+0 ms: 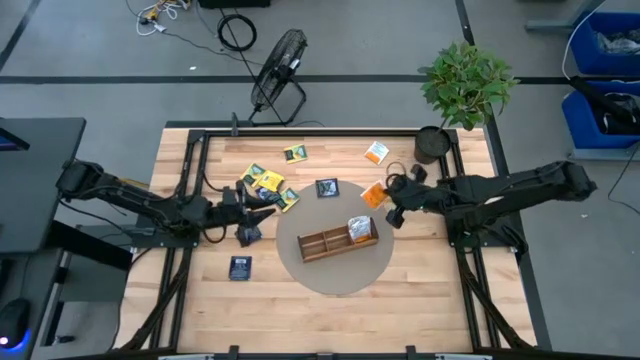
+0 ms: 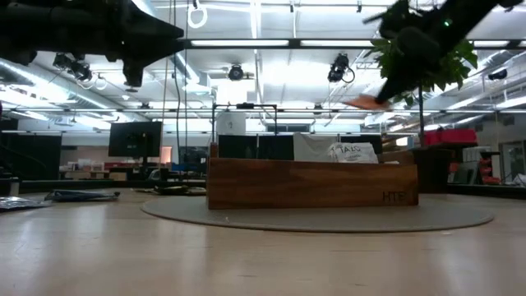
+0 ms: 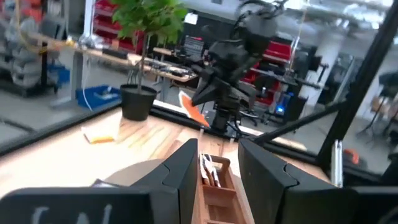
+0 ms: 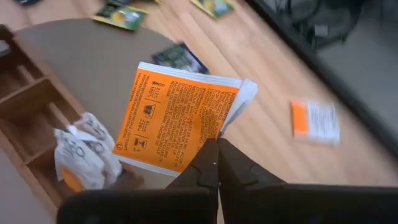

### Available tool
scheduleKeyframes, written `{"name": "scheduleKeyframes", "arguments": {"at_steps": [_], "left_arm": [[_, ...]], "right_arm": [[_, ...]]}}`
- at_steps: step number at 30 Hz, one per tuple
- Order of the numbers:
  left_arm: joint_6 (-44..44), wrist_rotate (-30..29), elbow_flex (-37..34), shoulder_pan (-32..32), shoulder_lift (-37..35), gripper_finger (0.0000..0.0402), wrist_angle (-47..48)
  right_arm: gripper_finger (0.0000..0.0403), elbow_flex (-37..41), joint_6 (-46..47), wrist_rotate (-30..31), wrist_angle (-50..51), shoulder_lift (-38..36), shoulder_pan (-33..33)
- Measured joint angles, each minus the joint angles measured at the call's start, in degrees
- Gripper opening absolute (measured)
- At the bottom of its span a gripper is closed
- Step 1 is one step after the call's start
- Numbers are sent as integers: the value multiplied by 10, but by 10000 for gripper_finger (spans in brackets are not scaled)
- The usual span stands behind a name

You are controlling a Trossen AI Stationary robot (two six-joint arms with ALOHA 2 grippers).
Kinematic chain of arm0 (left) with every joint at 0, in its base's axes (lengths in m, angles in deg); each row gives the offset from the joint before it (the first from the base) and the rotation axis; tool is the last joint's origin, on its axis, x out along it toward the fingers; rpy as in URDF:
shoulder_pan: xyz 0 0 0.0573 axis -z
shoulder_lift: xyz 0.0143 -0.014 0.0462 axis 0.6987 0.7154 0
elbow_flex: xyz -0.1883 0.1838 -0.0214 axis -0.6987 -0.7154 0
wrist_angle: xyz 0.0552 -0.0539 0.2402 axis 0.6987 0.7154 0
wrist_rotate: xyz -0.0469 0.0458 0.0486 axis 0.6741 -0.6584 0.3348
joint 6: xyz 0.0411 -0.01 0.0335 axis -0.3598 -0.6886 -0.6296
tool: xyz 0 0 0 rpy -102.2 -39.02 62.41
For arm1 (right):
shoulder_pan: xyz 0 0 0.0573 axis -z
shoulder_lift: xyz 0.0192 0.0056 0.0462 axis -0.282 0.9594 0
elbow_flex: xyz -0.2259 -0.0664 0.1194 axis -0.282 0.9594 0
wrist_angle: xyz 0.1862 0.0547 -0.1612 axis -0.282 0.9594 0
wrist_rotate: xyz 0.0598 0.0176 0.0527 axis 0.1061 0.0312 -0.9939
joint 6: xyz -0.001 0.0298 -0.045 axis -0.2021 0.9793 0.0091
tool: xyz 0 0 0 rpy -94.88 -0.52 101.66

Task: Pick & Place Tea
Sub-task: Put the orange tea bag into the right section of the wooden organizer

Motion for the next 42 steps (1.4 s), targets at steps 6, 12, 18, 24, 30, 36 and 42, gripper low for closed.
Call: {"name": "scheduleKeyframes", "arguments": {"at_steps": [6,12,18,24,30,36,42], "left_arm": [[45,36,0,-24,9,122,-2],[74,50,16,-38,53,122,-10],[71,107,67,-49,117,142,-13],[70,129,109,-62,165,215,-6],[72,129,140,-67,206,244,5],[67,154,170,-73,249,233,6],[58,173,202,-81,285,219,13]], "right_arm": [[0,-75,-140,46,-18,98,-52],[0,-175,-256,74,-16,208,-73],[0,-271,-326,51,-8,288,-73],[0,-327,-368,22,11,333,-77],[0,-337,-390,22,8,343,-88],[0,-338,-402,23,-2,343,-87],[0,-338,-413,23,-14,343,-87]]}}
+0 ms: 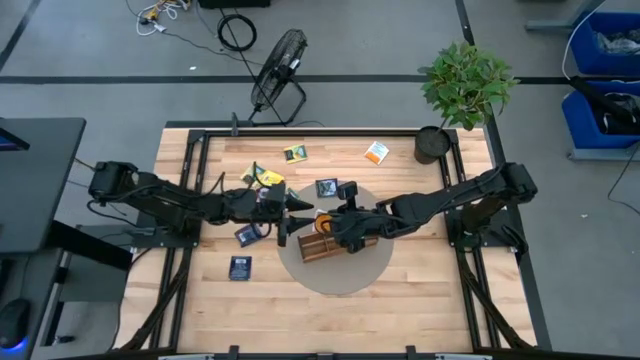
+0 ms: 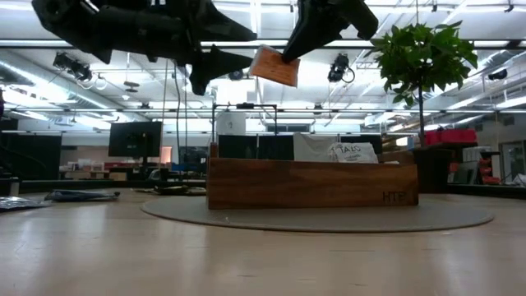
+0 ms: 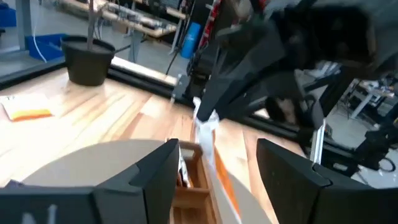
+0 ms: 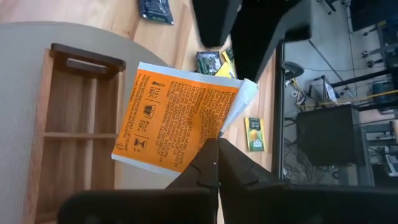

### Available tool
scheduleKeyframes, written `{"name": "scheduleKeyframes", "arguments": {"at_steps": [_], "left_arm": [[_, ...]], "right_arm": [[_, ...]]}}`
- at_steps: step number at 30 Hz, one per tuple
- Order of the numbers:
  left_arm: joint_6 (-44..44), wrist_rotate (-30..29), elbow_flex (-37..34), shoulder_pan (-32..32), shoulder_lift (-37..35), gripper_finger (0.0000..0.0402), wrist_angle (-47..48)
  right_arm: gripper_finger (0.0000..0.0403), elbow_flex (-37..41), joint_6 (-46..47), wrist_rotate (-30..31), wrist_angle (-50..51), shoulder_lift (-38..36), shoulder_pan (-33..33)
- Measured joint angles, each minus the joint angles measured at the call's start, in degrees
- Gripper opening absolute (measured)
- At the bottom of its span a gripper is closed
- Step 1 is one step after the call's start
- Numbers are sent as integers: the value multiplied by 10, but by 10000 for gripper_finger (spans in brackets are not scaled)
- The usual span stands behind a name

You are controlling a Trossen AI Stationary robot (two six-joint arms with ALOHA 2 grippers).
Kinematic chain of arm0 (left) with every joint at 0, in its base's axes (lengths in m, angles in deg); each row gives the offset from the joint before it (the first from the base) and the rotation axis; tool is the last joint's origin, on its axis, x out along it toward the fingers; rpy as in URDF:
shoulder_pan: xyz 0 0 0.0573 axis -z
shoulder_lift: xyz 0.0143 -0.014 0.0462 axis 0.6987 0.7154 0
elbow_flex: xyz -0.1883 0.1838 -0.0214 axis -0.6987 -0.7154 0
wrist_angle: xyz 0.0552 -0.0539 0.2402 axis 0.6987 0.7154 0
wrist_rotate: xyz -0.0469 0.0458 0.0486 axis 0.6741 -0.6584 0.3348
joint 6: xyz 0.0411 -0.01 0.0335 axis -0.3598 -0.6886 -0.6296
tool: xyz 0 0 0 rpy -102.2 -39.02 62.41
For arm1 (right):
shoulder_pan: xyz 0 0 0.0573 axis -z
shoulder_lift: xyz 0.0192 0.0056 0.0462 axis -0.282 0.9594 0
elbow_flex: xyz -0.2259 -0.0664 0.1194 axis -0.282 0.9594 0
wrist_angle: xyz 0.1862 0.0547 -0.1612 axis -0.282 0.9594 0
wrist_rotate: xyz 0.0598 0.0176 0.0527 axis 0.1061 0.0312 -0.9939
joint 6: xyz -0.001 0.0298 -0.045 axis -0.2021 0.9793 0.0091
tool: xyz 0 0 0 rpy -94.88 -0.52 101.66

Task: Pick & Place Tea
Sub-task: Put the orange tea bag into the right section of the wooden organizer

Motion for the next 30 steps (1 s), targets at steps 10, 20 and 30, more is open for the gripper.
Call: {"name": "scheduleKeyframes", "arguments": {"at_steps": [10,20,30], "left_arm": [[-20,1,20,-2,19,163,7],[-62,6,20,-1,19,9,8],[-99,-35,19,0,19,3,40]], "right_arm": [[0,0,-5,-2,-9,0,-3],[1,0,-18,-20,-33,0,-3],[79,-1,73,-96,32,-41,-3]]}}
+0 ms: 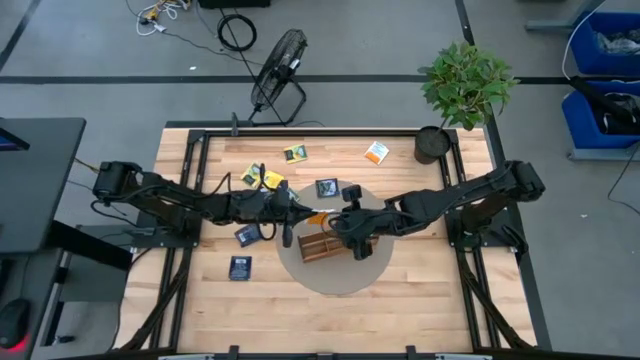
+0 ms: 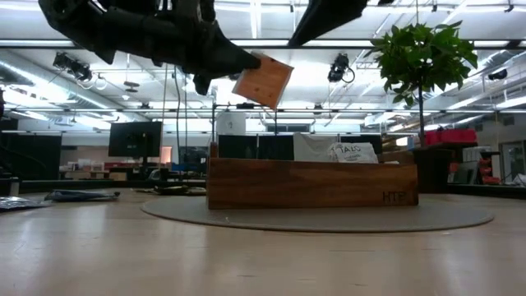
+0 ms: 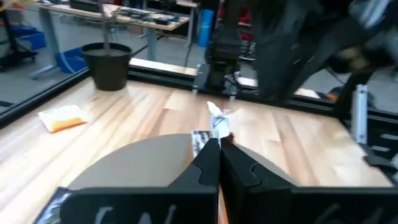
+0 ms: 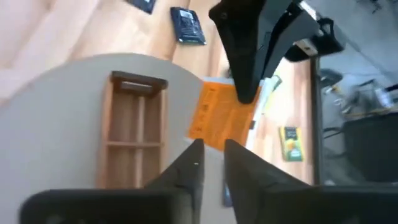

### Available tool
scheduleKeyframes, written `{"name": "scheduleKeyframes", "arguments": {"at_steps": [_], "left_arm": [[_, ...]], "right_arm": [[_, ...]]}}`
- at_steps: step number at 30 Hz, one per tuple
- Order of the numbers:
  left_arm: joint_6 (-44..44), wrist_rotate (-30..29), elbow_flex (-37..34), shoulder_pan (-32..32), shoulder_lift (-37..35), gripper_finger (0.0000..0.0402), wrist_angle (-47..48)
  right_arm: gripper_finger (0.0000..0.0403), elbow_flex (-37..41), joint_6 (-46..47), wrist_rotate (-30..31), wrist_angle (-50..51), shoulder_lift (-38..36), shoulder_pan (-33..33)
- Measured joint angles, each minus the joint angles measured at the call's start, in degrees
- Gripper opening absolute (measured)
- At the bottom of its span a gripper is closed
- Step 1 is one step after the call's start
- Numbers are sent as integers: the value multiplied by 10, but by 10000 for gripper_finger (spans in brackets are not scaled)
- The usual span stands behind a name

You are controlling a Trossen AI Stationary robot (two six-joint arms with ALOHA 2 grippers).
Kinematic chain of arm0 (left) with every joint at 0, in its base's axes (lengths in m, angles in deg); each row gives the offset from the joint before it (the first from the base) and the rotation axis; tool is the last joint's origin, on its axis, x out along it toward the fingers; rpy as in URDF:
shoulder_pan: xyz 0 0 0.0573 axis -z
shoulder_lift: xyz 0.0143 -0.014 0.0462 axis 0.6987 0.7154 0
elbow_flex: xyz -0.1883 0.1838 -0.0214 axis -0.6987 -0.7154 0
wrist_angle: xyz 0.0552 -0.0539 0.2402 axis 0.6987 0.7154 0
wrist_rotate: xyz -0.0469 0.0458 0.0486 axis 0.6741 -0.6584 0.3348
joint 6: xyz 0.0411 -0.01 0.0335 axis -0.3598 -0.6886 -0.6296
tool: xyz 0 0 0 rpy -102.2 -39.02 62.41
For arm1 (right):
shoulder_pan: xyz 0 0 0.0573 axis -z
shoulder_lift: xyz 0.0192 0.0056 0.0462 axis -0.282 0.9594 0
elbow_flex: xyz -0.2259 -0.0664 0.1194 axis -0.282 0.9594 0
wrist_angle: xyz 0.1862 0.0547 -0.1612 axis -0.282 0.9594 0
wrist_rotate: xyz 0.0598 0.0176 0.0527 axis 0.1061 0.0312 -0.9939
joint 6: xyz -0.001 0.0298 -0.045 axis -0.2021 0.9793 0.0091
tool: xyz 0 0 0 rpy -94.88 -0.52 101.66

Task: Pick & Place Tea
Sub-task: Put the orange tea bag into the right section of the wooden organizer

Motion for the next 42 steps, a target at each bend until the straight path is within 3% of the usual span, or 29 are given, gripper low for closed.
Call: {"name": "scheduleKeyframes", "arguments": {"at_steps": [10,17,22,36,42], "left_arm": [[-98,-31,0,47,0,1,-30],[-153,-67,0,65,0,1,-64],[-158,-88,0,63,0,1,-67],[-186,-84,0,72,0,1,-90],[-187,-84,0,70,0,1,-92]], "right_arm": [[177,0,81,-78,-14,-26,33],[209,0,89,-135,-48,-26,58],[210,0,108,-186,-58,-25,67],[189,1,121,-186,-83,-24,99],[182,1,123,-217,-81,-24,103]]}}
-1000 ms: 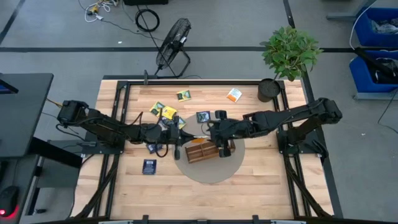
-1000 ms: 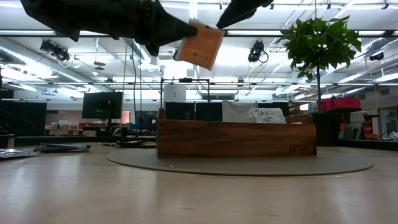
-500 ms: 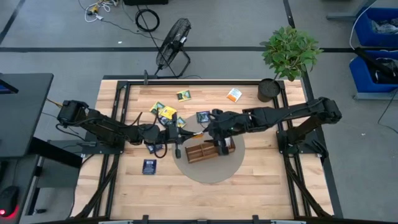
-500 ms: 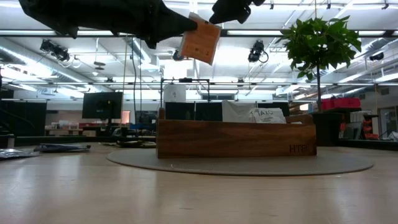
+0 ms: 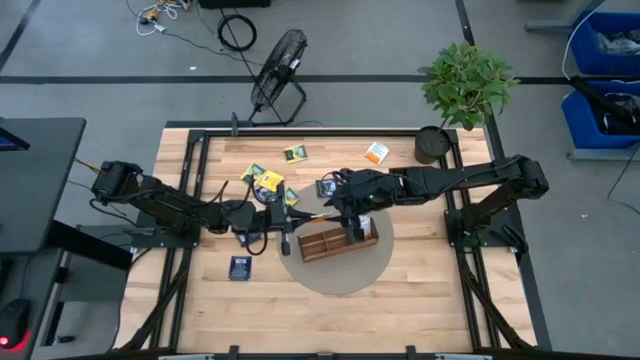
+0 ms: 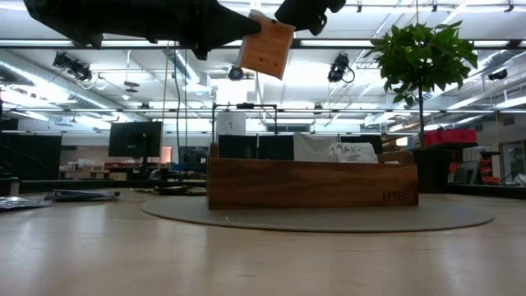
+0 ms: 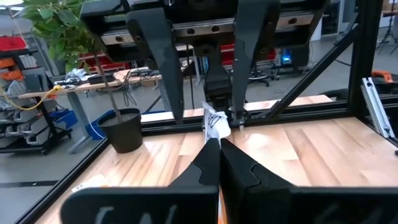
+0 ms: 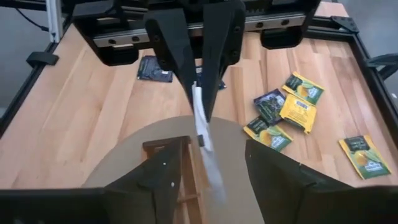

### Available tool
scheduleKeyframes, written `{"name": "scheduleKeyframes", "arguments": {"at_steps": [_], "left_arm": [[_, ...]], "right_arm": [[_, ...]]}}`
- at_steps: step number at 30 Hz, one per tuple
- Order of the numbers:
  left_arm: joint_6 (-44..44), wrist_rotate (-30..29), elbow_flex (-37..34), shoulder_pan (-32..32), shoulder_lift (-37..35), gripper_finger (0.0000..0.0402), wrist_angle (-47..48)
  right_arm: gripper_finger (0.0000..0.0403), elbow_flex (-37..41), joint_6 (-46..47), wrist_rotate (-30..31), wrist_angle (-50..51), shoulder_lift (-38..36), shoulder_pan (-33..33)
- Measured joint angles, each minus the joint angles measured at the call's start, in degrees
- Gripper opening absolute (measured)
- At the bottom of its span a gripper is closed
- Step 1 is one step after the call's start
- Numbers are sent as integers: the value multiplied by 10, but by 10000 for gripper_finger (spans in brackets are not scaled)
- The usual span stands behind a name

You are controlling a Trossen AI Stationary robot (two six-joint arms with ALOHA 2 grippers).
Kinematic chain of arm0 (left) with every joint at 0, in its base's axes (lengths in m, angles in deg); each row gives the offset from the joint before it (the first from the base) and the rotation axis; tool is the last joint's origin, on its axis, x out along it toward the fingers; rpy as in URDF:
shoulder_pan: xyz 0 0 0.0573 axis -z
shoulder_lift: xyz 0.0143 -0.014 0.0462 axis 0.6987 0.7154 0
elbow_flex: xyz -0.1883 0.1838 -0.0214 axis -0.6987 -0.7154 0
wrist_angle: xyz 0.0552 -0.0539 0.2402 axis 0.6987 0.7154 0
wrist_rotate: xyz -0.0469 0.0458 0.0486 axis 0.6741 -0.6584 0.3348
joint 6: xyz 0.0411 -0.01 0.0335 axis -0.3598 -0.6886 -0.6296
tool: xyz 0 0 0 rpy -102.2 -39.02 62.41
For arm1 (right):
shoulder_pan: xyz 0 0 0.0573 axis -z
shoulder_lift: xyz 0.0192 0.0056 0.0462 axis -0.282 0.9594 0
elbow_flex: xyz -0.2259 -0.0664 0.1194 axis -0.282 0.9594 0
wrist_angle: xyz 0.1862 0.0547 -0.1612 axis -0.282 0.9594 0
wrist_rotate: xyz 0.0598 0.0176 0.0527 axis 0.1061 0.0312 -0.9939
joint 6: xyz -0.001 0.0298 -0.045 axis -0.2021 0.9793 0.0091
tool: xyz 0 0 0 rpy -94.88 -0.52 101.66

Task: Pick & Place Tea
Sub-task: Put the orange tea bag into the right section of the wooden organizer

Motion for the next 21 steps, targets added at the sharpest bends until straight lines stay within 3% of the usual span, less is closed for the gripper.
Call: {"name": "scheduleKeyframes", "arguments": {"at_steps": [13,19,21], "left_arm": [[-6,0,0,0,0,2,-18],[-5,0,0,0,0,2,-21],[-3,0,0,0,0,5,-21]], "right_arm": [[99,0,-3,-8,-4,0,0],[16,0,-14,-3,-1,0,0],[10,0,-20,0,1,0,-1]]}}
